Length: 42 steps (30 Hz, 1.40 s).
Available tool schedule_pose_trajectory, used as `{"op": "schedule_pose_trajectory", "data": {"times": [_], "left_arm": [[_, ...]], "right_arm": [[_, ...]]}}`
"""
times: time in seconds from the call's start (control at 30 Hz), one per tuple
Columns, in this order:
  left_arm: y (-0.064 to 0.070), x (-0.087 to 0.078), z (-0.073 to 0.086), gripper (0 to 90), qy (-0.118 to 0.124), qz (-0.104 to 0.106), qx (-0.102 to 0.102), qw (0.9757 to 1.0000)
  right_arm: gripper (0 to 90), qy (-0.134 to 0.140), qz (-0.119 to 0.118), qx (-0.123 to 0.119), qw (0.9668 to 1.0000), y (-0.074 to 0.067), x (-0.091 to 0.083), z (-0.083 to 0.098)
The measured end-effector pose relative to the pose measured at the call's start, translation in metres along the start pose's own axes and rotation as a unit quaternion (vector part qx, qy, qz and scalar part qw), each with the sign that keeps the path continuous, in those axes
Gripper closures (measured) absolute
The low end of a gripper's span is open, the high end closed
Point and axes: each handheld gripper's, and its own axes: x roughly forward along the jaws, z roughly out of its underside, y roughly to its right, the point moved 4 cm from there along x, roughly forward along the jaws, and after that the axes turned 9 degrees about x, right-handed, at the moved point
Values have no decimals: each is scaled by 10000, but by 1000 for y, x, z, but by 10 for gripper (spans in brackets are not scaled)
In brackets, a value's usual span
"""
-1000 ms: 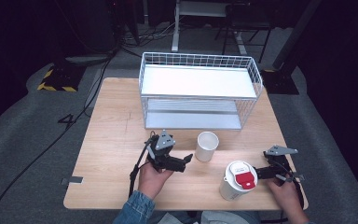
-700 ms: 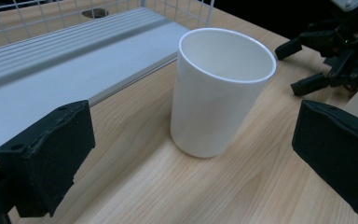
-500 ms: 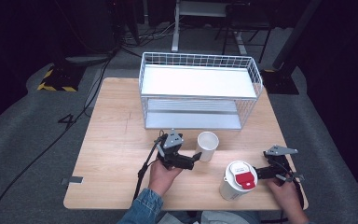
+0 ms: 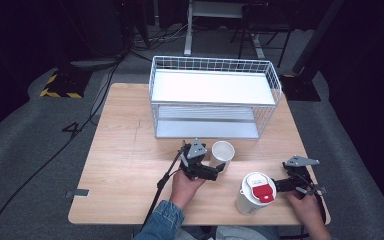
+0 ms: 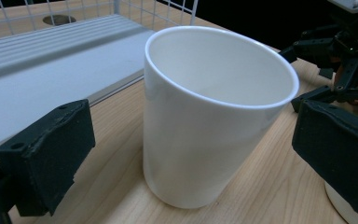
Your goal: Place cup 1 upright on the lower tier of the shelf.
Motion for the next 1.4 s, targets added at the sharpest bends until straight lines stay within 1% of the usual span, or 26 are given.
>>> {"op": "schedule_pose_trajectory", "data": {"times": [0.07,0.23,0.47,0.57,0.77,0.87,0.97,1.07,1.17,1.27,1.33,1.4], "left_arm": [[1,4,1,0,9,29,-9,10000],[3,12,2,0,-18,-15,57,10000],[4,19,4,0,12,-1,-27,10000],[4,23,5,0,-13,-30,43,10000],[5,27,7,22,-89,-135,65,9998],[5,28,8,49,-110,-146,119,9998],[8,30,9,75,-182,-142,227,9995],[10,32,9,145,-220,-127,307,9992],[11,33,10,152,-265,-153,387,9988],[11,33,10,182,-292,-192,421,9985],[11,33,9,213,-287,-179,421,9985],[12,32,9,216,-307,-201,456,9983]], "right_arm": [[7,0,0,-1,10000,0,0,0],[7,0,1,0,10000,0,0,0],[7,-1,0,-1,10000,0,0,0],[7,-1,0,-1,10000,0,0,0],[7,0,1,-2,10000,0,0,0],[7,0,0,-1,10000,0,0,0],[7,0,0,-2,10000,0,0,0],[7,1,1,-2,10000,0,0,0],[7,0,1,0,10000,0,0,0],[7,0,1,-2,10000,0,0,0],[7,0,1,-1,10000,0,0,0],[7,-1,0,-1,10000,0,0,0]]}}
